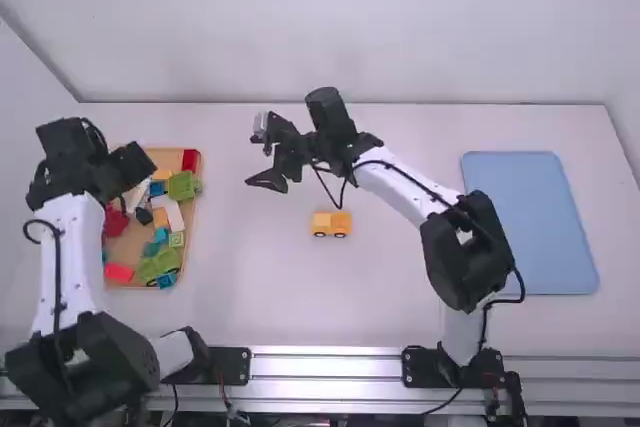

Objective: Assemble lego blocks to make yellow taxi

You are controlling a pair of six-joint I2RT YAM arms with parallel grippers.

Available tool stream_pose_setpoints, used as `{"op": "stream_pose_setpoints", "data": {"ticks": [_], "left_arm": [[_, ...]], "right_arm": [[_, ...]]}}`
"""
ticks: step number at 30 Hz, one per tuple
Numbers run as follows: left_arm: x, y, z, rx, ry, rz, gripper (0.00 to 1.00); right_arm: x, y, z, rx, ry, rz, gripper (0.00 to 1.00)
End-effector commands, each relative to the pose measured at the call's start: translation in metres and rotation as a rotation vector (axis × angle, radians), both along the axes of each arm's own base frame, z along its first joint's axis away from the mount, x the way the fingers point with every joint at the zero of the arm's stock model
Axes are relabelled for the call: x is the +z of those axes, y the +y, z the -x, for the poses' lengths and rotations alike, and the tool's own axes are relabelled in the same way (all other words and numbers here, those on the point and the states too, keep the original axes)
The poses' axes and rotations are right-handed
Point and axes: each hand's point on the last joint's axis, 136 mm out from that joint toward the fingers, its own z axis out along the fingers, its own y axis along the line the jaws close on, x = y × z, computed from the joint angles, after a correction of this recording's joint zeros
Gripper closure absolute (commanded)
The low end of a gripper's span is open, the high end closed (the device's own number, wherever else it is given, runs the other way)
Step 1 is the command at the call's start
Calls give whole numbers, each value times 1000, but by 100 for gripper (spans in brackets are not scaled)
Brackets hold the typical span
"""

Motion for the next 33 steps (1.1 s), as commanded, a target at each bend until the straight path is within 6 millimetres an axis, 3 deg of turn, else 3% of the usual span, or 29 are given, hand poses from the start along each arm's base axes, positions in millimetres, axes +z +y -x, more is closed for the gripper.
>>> {"op": "stream_pose_setpoints", "data": {"ticks": [1,6,15,19,26,30,33], "left_arm": [[6,3,-19,-71,45,-16,10],[-9,16,-42,-87,208,36,8],[-60,31,-82,-105,397,143,10],[-86,28,-103,-190,410,106,9],[-121,24,-120,-348,453,25,10],[-125,46,-119,-408,499,-108,11],[-124,48,-124,-542,500,-189,14]], "right_arm": [[10,-3,-10,-13,-16,-16,2],[6,-13,-18,-34,-2,-2,2],[1,-24,-24,-58,23,17,2],[-5,-22,-18,-35,6,38,2],[-10,-25,-16,-33,20,58,2],[-10,-30,-21,-46,21,58,2],[-10,-29,-21,-47,23,58,2]]}}
